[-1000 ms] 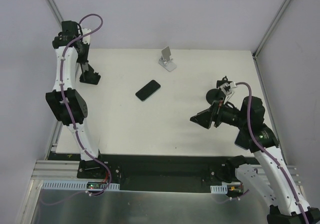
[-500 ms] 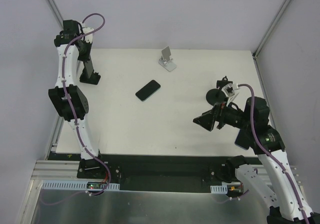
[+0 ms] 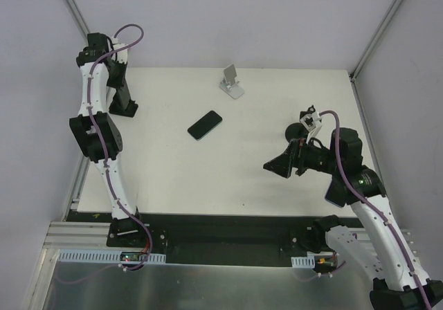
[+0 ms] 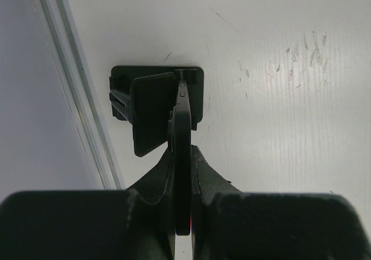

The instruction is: Place the phone on the phone stand

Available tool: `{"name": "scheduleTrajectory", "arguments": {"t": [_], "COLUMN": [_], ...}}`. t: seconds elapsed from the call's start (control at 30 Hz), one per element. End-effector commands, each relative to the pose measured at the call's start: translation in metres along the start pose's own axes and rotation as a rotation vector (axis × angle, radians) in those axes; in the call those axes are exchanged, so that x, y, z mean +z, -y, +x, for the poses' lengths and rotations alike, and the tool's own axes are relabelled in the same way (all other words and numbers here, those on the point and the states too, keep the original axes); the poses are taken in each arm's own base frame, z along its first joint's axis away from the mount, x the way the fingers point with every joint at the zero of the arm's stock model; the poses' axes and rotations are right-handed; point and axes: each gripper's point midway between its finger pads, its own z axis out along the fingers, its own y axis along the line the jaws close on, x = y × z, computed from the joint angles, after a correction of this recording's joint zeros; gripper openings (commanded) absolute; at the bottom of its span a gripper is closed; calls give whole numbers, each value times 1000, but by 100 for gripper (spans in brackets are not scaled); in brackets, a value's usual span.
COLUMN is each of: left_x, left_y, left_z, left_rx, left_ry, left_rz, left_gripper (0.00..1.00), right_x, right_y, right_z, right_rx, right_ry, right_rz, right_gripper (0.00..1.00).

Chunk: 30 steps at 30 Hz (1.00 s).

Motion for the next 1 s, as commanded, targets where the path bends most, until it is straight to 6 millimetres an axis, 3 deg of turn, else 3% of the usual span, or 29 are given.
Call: {"name": "scheduleTrajectory", "arguments": {"t": [0.0,0.53,0.6,0.63,0.77,0.97], "left_x": [-9,17,17,17,10,4], "left_y": [-6,-9,-10,-11,-28,-36], "left_z": [-18,-5,-5,-5,-9,-11], "left_rx": [13,-22,-33,-36,-70,-135], "left_ry": [74,30,33,34,35,57], "left_rz": [-4,4,1,0,-98,-115], "left_gripper": [0,1,8,21,49,60], "right_x": [0,5,5,6,6,3], "right_y": [-10,-11,-11,-11,-10,-14], "right_z": [-2,2,4,4,6,4], "right_rx": [-20,-3,3,1,7,1], "right_ry": [13,-10,-9,-10,-13,-2], "right_rz": [-62,-102,-103,-104,-104,-110], "right_gripper": [88,88,88,88,88,88]}}
